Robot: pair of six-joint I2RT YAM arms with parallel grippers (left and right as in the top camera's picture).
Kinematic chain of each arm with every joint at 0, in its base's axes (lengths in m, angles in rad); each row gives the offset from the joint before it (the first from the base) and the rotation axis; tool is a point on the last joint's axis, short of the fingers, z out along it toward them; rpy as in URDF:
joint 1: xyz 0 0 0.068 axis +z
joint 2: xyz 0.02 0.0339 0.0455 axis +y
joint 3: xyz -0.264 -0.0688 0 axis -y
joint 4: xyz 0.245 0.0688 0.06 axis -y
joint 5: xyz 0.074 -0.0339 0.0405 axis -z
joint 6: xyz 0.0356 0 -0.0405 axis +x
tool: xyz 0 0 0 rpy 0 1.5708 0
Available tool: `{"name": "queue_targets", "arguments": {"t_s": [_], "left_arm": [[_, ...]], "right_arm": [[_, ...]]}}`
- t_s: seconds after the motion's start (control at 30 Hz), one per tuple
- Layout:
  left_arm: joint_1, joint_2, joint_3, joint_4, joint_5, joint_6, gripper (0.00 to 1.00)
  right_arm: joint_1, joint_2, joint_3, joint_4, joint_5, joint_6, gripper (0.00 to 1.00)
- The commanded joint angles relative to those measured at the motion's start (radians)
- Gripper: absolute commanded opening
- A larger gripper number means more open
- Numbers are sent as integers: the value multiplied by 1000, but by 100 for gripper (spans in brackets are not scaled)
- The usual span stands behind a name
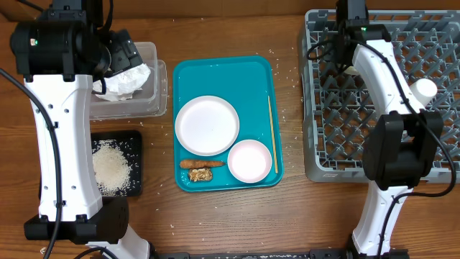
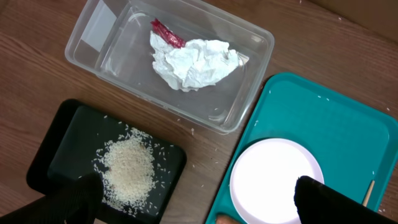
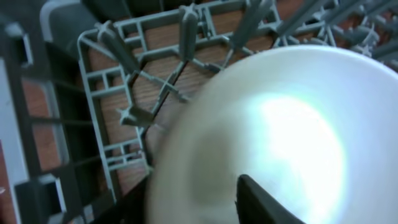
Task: Sort waste into correct bins and load items into the dishwasher
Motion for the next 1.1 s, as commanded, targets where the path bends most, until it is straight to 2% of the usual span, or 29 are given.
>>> {"name": "queue_targets", "arguments": {"t_s": [0.0, 0.03, 0.07, 0.17, 0.23, 0.3, 0.4, 0.43, 0.47, 0.53, 0.83, 1.07], "left_arm": [[-2, 8, -4, 0, -14, 0, 100], [-2, 8, -4, 0, -14, 0, 100], [-2, 8, -4, 0, -14, 0, 100], [-2, 8, -4, 0, -14, 0, 100], [-2, 8, -4, 0, -14, 0, 100], [-2, 8, -4, 0, -14, 0, 100], [-2, 8, -4, 0, -14, 0, 100], [-2, 8, -4, 0, -14, 0, 100], [-2, 8, -4, 0, -14, 0, 100], [-2, 8, -4, 0, -14, 0, 100], [-2, 8, -4, 0, -14, 0, 100], [-2, 8, -4, 0, -14, 0, 100]], "right_arm": [[5, -16, 42, -38, 16, 36, 12], [2, -19, 63, -64, 17, 55, 6], [-2, -22, 84, -85, 12, 63, 4], [-26, -44, 173, -159, -26, 99, 4], [-55, -63, 232, -190, -139, 99, 4], [-105, -80, 271, -191, -327, 95, 4], [-208, -85, 286, -143, -725, 47, 4], [-246, -80, 278, -113, -882, 31, 4], [-308, -69, 249, -45, -1120, 19, 4], [-356, -51, 213, 24, -1284, 18, 4], [-410, 77, 132, 181, -1588, 19, 4], [-411, 140, 132, 174, -1559, 79, 4]]}}
